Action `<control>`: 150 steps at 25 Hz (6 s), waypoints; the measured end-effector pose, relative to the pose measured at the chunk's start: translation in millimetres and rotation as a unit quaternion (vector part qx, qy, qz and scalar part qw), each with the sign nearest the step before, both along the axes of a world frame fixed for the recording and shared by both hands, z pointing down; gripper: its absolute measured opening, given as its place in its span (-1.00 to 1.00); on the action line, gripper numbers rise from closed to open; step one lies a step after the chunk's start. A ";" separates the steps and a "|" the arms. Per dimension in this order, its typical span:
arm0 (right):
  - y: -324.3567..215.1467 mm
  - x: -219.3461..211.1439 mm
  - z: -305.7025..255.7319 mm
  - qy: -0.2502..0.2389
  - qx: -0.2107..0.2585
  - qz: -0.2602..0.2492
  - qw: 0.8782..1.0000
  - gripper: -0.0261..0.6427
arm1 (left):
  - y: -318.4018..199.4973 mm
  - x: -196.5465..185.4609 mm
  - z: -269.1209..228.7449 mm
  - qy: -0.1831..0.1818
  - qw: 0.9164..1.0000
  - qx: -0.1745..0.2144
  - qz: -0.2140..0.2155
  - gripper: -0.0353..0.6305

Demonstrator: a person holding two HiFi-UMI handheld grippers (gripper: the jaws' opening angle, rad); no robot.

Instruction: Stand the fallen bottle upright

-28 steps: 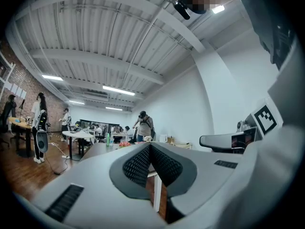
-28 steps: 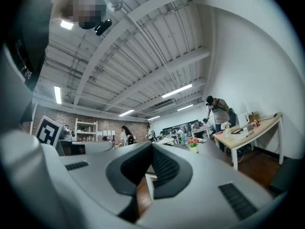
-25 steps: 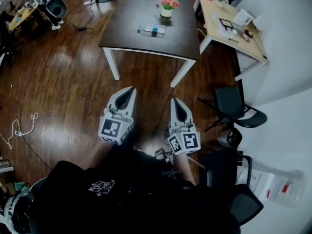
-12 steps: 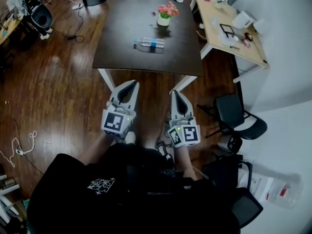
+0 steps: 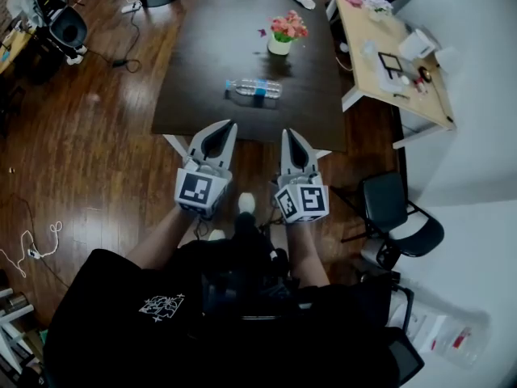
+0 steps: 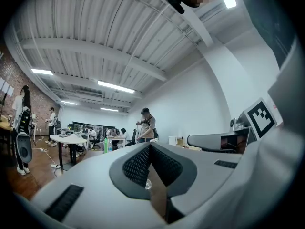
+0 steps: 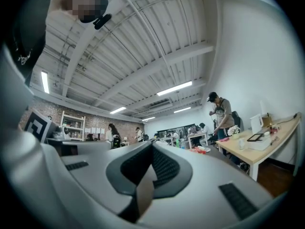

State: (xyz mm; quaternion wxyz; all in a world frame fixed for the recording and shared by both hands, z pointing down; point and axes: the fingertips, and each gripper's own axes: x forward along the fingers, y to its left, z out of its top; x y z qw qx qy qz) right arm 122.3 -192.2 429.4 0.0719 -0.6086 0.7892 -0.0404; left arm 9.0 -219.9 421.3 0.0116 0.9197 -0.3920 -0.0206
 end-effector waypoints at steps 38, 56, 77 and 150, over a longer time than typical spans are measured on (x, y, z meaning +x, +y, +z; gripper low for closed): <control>-284.4 -49.6 286.8 0.542 -0.274 -0.438 0.663 0.07 | -194.6 28.0 73.5 -0.035 0.992 -0.054 -0.106 -0.91; -326.5 -47.8 260.7 0.377 -0.257 -0.398 0.796 0.00 | -215.9 31.4 100.7 -0.029 0.992 -0.049 -0.108 -0.91; -291.3 5.7 206.6 0.115 -0.040 -0.112 0.986 0.05 | -189.1 42.6 108.5 -0.049 0.991 -0.045 -0.114 -0.91; 189.9 -65.3 -24.2 0.033 0.028 0.028 0.999 -0.89 | 179.8 -38.1 -14.9 0.030 0.999 0.019 0.001 -0.91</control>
